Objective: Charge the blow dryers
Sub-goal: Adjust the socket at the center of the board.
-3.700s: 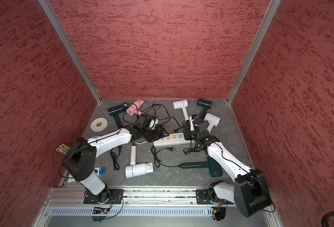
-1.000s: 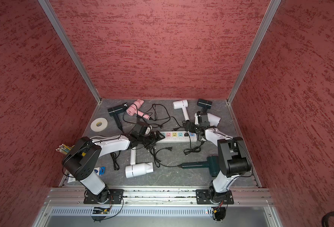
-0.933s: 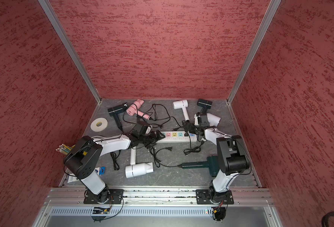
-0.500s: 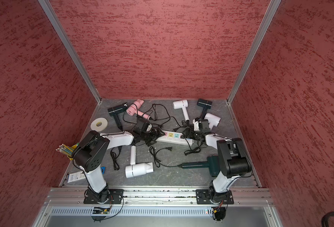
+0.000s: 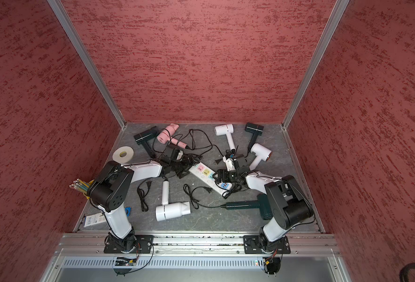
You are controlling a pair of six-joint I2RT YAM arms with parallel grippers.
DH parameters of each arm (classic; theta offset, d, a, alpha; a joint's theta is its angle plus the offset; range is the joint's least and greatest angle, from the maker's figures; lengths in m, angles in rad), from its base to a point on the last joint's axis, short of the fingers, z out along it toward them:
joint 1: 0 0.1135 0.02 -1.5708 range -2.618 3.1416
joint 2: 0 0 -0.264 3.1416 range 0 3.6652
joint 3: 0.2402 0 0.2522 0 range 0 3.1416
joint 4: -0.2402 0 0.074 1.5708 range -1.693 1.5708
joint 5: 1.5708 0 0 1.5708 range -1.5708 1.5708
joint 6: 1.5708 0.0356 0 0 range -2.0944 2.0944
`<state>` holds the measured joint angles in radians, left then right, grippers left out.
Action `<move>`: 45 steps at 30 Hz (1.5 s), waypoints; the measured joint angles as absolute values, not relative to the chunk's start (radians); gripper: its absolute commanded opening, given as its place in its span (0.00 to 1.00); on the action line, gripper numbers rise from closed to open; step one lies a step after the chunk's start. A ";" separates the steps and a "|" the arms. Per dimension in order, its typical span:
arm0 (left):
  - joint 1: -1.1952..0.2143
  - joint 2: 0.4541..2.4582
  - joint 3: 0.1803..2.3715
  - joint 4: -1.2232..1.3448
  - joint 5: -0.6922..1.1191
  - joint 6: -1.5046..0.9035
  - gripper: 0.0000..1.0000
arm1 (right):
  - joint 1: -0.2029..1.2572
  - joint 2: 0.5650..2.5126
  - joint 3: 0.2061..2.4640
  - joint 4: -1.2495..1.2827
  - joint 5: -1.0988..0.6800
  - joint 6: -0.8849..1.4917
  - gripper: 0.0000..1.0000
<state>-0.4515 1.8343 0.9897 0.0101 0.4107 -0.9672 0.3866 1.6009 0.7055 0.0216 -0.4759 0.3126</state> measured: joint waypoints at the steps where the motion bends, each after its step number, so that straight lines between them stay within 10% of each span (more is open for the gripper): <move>1: -0.449 1.838 0.996 0.004 0.411 -0.964 0.98 | 0.403 1.601 0.706 0.023 -0.479 0.311 0.82; 31: -0.484 1.613 0.963 -0.192 0.263 -0.847 1.00 | 0.645 1.102 0.573 -0.165 0.080 0.345 0.74; 45: -0.477 1.608 0.963 -0.233 0.254 -0.828 1.00 | 0.749 1.095 0.491 -0.202 0.192 0.435 1.00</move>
